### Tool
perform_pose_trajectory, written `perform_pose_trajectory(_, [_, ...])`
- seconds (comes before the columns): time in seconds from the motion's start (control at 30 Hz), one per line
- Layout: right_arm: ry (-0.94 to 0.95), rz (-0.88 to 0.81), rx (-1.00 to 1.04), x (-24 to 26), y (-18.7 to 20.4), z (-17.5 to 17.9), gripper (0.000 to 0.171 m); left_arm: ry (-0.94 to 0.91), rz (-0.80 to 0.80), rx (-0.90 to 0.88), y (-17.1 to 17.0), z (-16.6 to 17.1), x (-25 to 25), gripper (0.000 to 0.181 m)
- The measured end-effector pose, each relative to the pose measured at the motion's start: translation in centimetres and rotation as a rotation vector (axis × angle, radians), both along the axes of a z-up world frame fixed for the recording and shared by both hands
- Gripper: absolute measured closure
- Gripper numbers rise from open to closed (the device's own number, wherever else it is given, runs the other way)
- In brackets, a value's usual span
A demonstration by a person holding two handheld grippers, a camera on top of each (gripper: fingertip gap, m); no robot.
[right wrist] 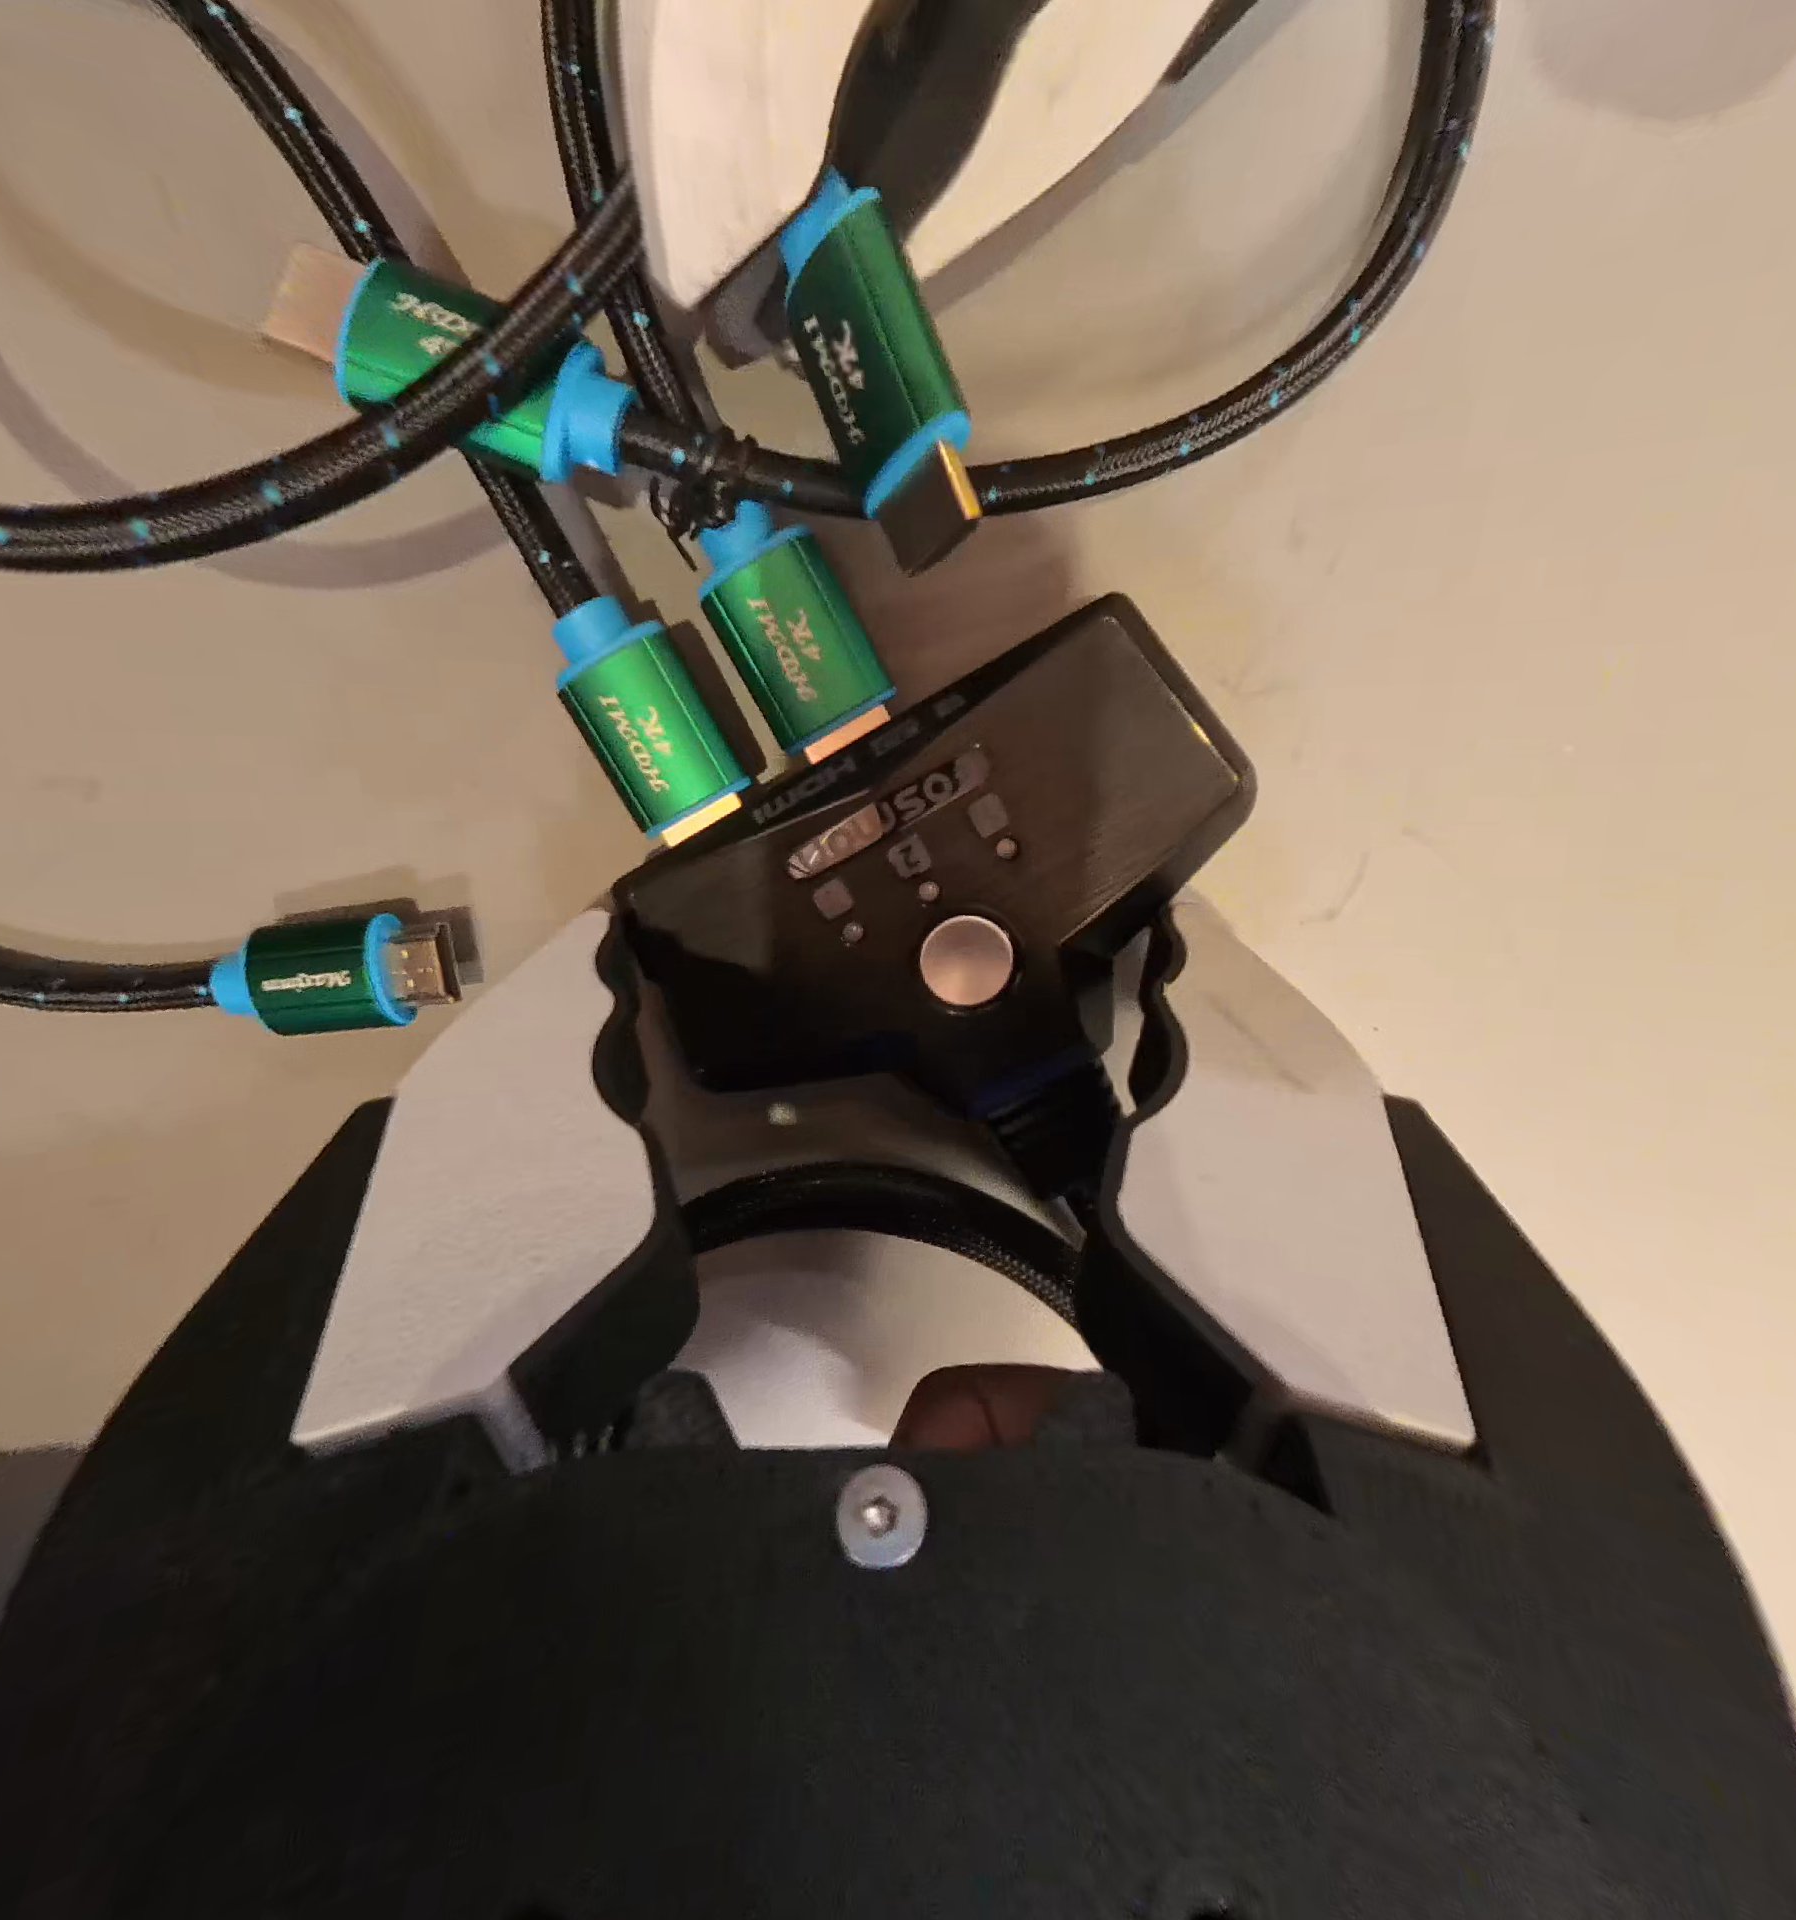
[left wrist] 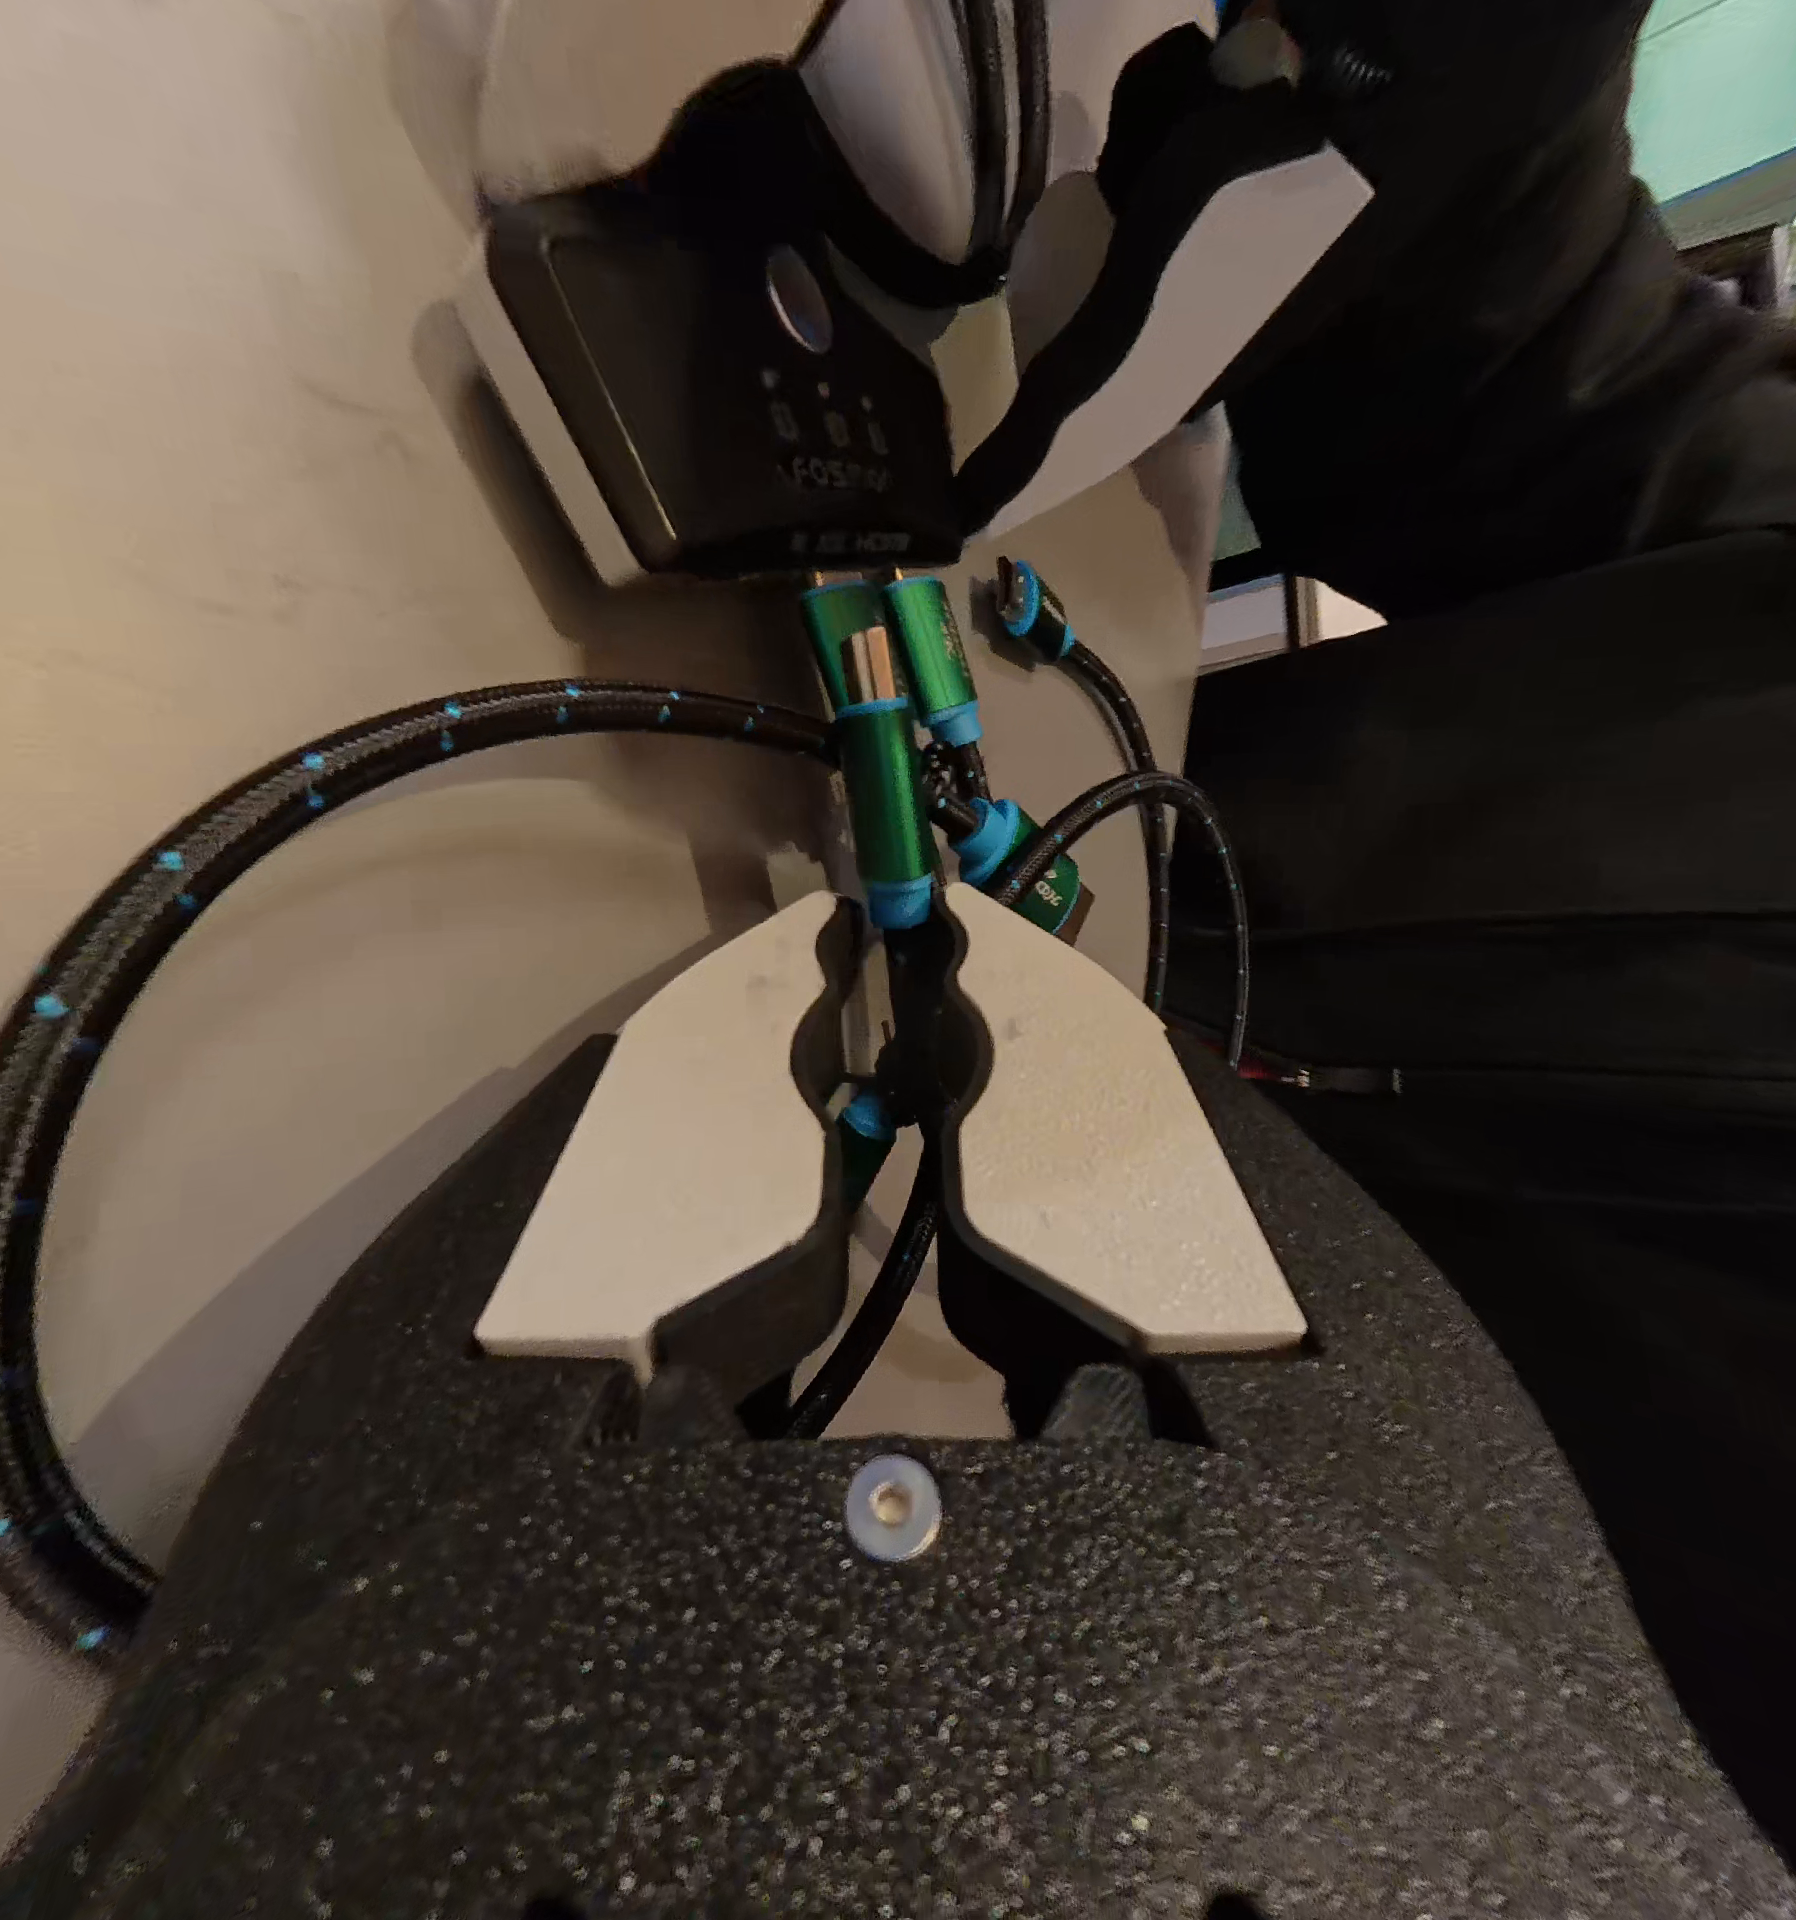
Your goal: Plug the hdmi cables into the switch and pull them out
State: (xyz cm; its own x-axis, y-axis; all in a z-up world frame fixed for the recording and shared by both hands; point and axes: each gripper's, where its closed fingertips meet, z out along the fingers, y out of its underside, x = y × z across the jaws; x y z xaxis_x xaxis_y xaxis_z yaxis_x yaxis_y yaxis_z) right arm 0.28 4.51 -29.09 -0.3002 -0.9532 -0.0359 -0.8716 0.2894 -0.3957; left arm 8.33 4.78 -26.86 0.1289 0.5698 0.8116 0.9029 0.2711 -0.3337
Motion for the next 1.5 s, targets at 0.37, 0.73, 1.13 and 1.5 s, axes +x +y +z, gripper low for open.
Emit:
perform_pose_trajectory(0.37, [-0.054,-0.117,-0.301,0.3,0.1,1.2,0.083,0.057,0.055,-0.181,-1.2,0.7,-1.0,0.172])
perform_pose_trajectory(0.73, [-0.102,-0.126,-0.662,0.4,-0.1,3.7,0.085,0.027,0.001,0.098,0.4,2.9,-0.8,0.172])
perform_pose_trajectory(1.13, [-0.086,-0.073,-0.762,0.3,-0.1,5.8,0.085,0.038,-0.058,0.102,0.9,4.7,-1.0,0.172])
perform_pose_trajectory(1.5, [0.006,-0.045,-0.802,0.7,-0.4,7.3,0.085,0.053,-0.116,0.014,0.9,6.3,-0.2,0.172])
